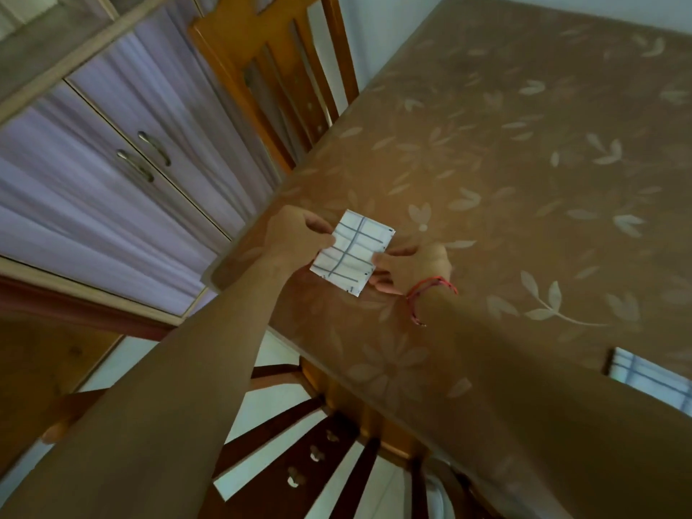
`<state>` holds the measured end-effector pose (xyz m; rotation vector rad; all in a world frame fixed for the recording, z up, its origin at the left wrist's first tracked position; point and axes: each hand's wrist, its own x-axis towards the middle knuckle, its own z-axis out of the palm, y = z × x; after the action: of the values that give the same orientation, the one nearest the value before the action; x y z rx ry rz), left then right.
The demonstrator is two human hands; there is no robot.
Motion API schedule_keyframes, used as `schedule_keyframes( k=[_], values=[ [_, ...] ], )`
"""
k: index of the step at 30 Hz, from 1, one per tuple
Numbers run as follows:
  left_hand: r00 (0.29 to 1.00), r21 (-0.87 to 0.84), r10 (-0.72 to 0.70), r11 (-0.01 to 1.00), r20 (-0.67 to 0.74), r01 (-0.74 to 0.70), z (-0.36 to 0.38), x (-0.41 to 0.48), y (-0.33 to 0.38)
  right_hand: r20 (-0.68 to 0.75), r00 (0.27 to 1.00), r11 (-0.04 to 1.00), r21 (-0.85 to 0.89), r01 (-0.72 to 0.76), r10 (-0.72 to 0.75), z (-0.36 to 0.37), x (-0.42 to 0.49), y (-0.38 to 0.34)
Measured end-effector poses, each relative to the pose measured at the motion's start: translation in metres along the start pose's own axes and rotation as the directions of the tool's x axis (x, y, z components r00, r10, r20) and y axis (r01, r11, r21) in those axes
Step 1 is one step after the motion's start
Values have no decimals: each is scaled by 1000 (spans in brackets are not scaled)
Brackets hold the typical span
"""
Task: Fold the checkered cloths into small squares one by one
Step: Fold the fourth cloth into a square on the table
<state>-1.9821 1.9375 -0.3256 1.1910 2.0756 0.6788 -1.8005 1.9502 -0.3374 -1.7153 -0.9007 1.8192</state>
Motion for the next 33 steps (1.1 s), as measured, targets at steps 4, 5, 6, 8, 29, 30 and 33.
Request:
schedule_keyframes(
  k=[4, 5, 6, 8, 29, 30, 33],
  values=[
    [999, 28, 28, 999, -23, -28, 2, 3, -1, -27, 999, 998, -42, 36, -37, 8, 4, 5],
    [999, 35, 41, 999, -30, -40, 3, 3, 0, -38, 998, 998, -50, 47, -49, 9, 6, 7],
    [998, 46, 53, 998, -36, -52, 3, 2, 1, -51, 996, 995, -71, 70, -73, 9, 5, 7],
    [996, 76, 73, 995, -44, -70, 4, 1, 2, -77, 990, 987, -114, 109, -118, 9, 4, 8],
    [955, 214, 276, 945, -112, -248, 12, 1, -8, 314, 406, 119, -647, 753, -858, 53, 3, 2],
    [950, 223, 293, 938, -109, -264, 12, 0, -8, 425, 451, 50, -683, 729, -785, 58, 9, 4],
    [942, 203, 322, 932, -92, -299, 13, 1, -11, 518, 702, -81, -828, 555, -488, 50, 23, 6]
  ],
)
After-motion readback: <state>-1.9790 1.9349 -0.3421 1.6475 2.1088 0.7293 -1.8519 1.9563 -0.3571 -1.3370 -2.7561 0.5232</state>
